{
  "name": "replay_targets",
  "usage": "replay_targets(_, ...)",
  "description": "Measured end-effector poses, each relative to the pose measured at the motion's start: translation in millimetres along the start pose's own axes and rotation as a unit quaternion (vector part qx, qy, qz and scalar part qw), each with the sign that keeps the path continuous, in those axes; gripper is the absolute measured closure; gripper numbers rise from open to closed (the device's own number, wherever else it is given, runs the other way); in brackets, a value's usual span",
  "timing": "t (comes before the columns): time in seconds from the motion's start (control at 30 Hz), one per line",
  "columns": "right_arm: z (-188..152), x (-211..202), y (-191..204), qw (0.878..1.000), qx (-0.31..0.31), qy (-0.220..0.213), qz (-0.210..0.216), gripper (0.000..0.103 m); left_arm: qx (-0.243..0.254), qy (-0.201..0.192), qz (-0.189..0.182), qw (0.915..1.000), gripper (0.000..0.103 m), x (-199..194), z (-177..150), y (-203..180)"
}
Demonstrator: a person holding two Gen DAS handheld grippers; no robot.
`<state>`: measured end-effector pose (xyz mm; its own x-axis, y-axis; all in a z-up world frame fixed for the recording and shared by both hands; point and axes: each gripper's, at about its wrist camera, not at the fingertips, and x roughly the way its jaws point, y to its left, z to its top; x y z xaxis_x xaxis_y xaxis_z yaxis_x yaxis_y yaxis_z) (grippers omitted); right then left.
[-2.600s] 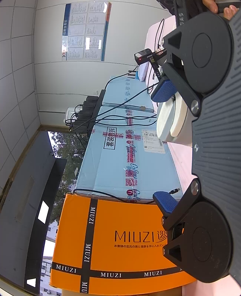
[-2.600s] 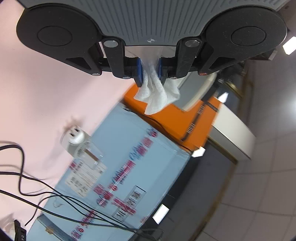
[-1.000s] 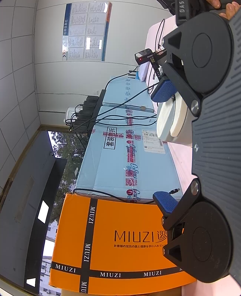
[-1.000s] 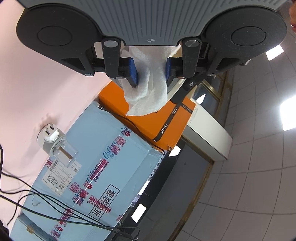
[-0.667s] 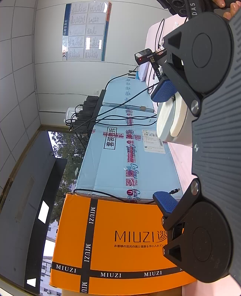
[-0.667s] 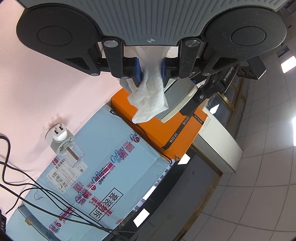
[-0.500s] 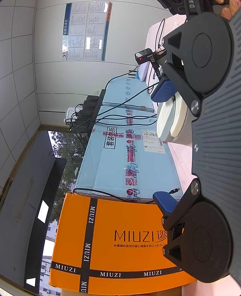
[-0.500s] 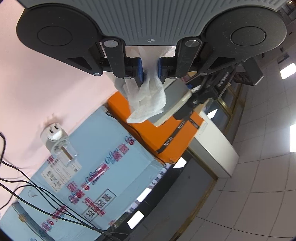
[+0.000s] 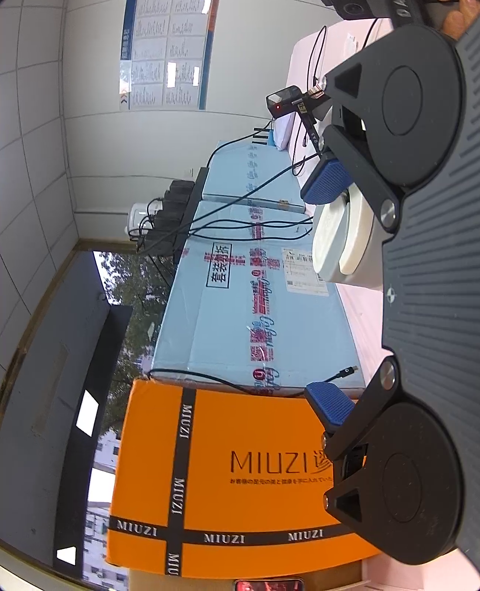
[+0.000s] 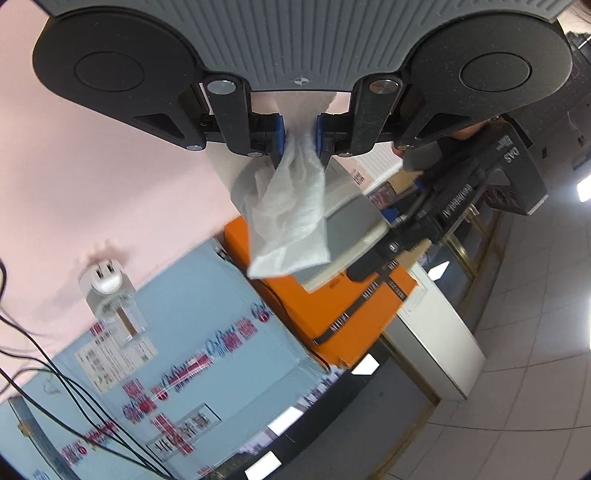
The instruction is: Clean container
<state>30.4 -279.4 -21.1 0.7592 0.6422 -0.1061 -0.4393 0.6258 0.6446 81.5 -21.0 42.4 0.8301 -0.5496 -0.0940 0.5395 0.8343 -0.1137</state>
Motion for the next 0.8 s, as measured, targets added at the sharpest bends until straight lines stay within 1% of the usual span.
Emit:
replay_targets(0.1, 7.4, -1.4, 3.3, 1.000, -0.011, -0.010, 0.017, 0.088, -0.014, 0.006, 0.015, 0.9998, 0.000, -1.8, 0.7, 0.9)
replay_targets(0.17, 10.1, 0.3, 2.6, 0.999, -0.019, -0.006, 0.025, 0.088, -0.023, 0.006, 0.024, 0.9994, 0.000, -4.2, 0.0, 1.3)
replay_targets(0.3, 12.1, 3.5, -7.3, 0.999, 0.007, 0.014, 0.044, 0.088, -0.030, 0.005, 0.050, 0.9983, 0.000, -9.8, -0.7, -4.0)
replay_targets(0.4, 10.0, 6.6, -8.1, 0.999, -0.001, 0.029, 0.039, 0.088, -0.029, 0.005, 0.068, 0.9973, 0.000, -12.3, -0.4, -9.8)
replay_targets(0.53, 9.2, 6.6, -9.6, 0.999, 0.000, 0.036, 0.041, 0.088, -0.016, 0.003, 0.096, 0.9953, 0.000, -15.4, -0.3, -22.1)
replay_targets(0.67, 4.0, 10.3, -10.1, 0.998, -0.007, 0.054, 0.019, 0.088, 0.017, -0.001, 0.130, 0.9914, 0.000, -16.7, 0.9, -39.7)
replay_targets(0.8, 0.1, 10.6, -11.4, 0.998, -0.004, 0.059, 0.006, 0.088, 0.016, 0.000, 0.142, 0.9897, 0.000, -16.5, 0.8, -46.4)
